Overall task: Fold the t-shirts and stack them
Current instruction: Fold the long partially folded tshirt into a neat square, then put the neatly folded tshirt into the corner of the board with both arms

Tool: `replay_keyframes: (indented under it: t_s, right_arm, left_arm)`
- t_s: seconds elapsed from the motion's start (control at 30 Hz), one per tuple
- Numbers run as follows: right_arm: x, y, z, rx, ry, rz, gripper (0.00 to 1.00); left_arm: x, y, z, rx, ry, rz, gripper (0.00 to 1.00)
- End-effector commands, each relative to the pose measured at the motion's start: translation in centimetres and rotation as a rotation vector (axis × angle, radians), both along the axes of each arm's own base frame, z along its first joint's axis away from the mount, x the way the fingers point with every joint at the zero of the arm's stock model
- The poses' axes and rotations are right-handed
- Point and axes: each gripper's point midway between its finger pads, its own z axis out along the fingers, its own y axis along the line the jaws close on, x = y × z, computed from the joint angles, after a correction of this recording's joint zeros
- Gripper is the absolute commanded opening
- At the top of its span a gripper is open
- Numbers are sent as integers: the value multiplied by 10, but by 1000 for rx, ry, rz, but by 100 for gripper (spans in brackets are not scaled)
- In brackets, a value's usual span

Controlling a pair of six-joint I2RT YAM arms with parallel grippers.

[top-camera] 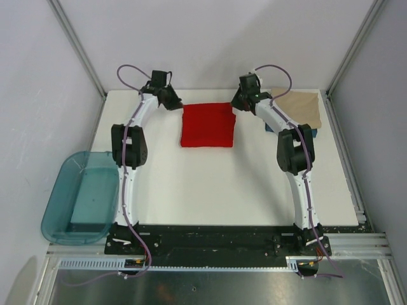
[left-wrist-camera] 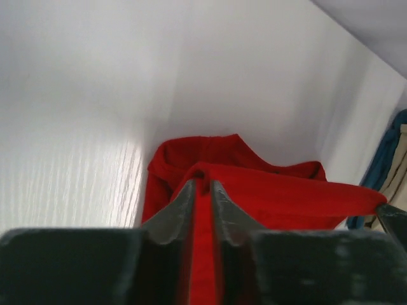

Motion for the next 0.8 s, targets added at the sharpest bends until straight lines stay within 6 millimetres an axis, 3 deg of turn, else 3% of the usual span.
replay_keyframes:
  t_s: [0.0, 0.1, 0.2, 0.37, 0.53, 0.77]
  right_arm:
    - [22, -41, -9, -24, 20, -96, 27]
    - [26, -48, 3, -47, 18, -89, 49]
    - [19, -47, 21, -56, 11, -74, 55]
    - [-12, -25, 27, -75, 37, 5, 54]
    - [-39, -7, -2, -102, 104, 57, 54]
    - [-66, -2, -29, -124, 167, 88, 41]
  left_arm:
    - [18, -4, 6, -11, -74, -76, 28]
    - [15, 3, 24, 24, -114, -86, 54]
    - [7, 7, 47, 44, -144, -88, 65]
    - [-27, -1, 69, 44, -139, -111, 50]
    - [-66, -32, 56, 46, -85, -198, 33]
    - [-103, -72, 19, 20, 11, -304, 24]
